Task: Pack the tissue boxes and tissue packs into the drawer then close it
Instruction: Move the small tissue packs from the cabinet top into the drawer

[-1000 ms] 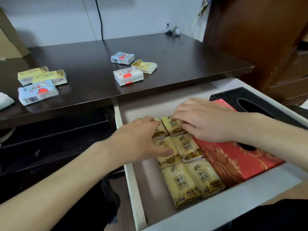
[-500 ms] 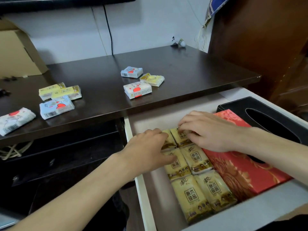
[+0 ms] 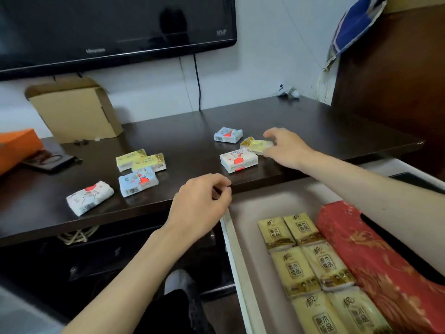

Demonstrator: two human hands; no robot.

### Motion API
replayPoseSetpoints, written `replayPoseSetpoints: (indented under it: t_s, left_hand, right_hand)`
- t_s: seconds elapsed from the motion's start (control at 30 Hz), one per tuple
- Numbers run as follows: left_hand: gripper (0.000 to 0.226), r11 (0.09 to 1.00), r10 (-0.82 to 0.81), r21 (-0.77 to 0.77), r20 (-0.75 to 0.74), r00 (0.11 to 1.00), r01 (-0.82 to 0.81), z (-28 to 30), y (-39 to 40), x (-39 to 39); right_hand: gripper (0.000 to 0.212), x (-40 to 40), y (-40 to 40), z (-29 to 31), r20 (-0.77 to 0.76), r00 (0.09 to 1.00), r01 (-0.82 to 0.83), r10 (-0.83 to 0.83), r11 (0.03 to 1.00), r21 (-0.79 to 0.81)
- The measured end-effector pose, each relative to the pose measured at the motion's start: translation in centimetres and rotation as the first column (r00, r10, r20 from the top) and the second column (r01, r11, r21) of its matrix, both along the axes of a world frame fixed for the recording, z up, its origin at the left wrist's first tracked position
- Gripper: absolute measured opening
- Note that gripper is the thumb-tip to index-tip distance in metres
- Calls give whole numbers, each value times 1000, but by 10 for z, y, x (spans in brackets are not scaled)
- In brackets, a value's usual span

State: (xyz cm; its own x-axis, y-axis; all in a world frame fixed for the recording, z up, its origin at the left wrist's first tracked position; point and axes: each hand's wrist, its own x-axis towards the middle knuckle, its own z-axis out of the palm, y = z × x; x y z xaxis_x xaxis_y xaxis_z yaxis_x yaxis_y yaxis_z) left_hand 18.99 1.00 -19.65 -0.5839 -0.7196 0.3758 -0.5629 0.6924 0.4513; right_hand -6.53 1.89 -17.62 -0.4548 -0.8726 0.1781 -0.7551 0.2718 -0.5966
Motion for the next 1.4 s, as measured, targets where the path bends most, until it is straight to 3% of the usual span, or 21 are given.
replayPoseSetpoints:
  t_s: [0.17,0.27,0.33,0.47,0.53,0.63,0.77,0.87,1.0,1.1,1.13,1.17,1.23,1.27,1.4]
  left_hand:
    - [21,992,67,-109,-8,998,-67,37,-50,20]
    - [24,973,173,-164,42,984,-164,59,-91,40]
    - [26,966,239,-134,138,961,-221,68,-121,55]
    - [44,950,243,104,349,905,-295,70,-168,73]
    - [46,937,208,185,392,896,-298,66,-179,72]
    - [47,950,177,173,384,906,-259,63,-187,65]
    - [44,968,136,150,366,921,-202,57,-186,51]
    - [35,982,59,148,335,940,-115,55,-182,44]
    - [52,979,-102,198,278,955,47,58,-178,48]
    - [55,994,-21,107,223,974,-4,60,-181,56]
    - [56,996,23,74,237,971,-42,60,-183,58]
    - [61,995,60,56,274,960,-78,59,-184,60]
    - [74,991,101,43,385,917,-127,54,-183,61]
    - [78,990,109,34,432,895,-137,51,-182,61]
    - [74,984,141,43,416,899,-174,48,-179,57]
  right_hand:
    - [34,-7,-31,-1,-71,995,74,-68,993,90]
    - [26,-7,-36,8,-71,986,146,-148,989,-28]
    - [25,0,-38,17,20,986,164,-163,976,-145]
    - [12,33,-50,31,95,992,-58,81,973,-222]
    - [7,54,-59,33,-30,979,-206,204,969,-136]
    - [6,72,-76,31,-219,932,-292,289,956,18]
    - [14,74,-88,32,-179,894,-379,412,906,190]
    - [26,72,-91,34,-245,856,-386,455,878,284]
    - [56,79,-91,35,-252,903,-297,348,929,219]
    - [38,89,-93,34,-281,927,-226,247,968,106]
    - [20,93,-94,32,-305,923,-205,236,970,131]
    - [21,95,-96,29,-321,916,-188,242,964,188]
    - [68,100,-97,24,-322,903,-169,283,926,338]
    - [80,102,-97,20,-343,891,-159,298,912,379]
    - [72,108,-96,14,-375,879,-168,293,928,331]
